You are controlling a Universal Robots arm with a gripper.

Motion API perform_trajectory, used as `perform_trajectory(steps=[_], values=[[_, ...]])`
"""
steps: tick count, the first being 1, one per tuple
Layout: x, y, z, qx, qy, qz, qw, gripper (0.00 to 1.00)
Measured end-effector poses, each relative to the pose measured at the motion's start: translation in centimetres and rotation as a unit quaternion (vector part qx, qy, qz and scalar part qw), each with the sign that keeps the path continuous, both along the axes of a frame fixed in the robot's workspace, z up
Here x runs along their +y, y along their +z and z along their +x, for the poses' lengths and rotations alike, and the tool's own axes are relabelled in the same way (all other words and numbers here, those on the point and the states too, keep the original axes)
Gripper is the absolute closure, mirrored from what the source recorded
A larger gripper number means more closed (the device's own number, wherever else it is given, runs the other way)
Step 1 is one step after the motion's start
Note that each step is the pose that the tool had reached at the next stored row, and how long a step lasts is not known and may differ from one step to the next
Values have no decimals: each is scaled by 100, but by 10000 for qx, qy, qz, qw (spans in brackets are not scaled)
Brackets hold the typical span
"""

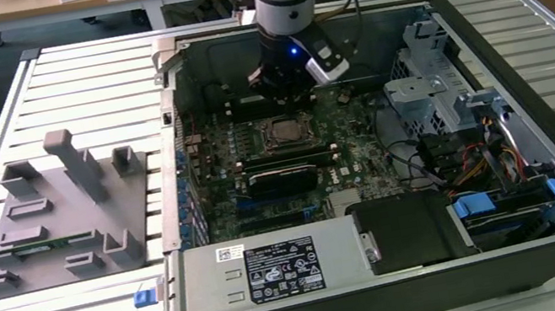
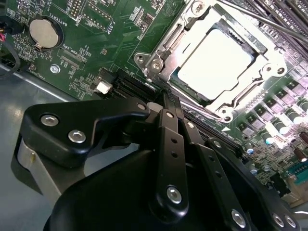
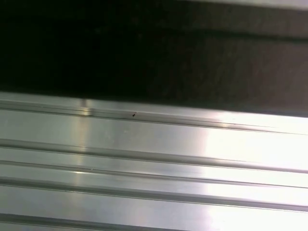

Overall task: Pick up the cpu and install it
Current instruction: 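Install the first cpu locking lever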

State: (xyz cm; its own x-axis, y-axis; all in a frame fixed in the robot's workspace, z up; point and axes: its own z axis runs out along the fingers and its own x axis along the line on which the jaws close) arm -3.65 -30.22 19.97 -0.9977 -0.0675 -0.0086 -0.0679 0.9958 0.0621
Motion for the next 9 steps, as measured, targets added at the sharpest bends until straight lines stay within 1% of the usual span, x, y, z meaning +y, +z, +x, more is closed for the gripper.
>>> perform_trajectory(steps=[6,9], values=[[0,-12,3,2,0,0,10000,89],[0,4,3,4,0,0,10000,89]])
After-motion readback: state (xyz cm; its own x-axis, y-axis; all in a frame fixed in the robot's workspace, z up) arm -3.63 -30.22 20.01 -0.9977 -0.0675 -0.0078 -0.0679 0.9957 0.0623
